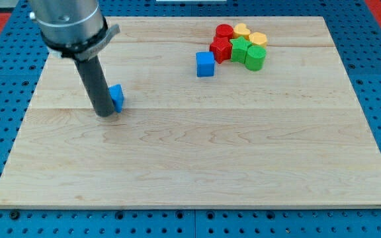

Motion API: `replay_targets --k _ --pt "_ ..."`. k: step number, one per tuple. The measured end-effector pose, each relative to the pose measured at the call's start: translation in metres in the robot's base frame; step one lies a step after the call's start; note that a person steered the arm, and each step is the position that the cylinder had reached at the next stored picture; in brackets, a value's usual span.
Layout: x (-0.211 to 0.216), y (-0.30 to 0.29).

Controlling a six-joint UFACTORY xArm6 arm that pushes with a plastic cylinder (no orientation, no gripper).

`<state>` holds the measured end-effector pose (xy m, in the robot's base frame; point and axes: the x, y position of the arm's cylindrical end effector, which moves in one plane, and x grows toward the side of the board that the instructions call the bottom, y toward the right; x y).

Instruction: Put the blue triangle below the green circle

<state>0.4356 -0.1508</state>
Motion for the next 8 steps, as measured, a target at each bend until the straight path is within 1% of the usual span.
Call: replay_targets --k 1,2,3,4,5,6,7,8 --pt "-0.026 -0.025" --pt "-0.043 -0.034" --pt "-0.045 0.04" --pt "-0.044 0.088" --pt "-0.035 0.078" --pt "-0.02 0.098" --pt "-0.023 0.165" --pt "-0.021 0.216"
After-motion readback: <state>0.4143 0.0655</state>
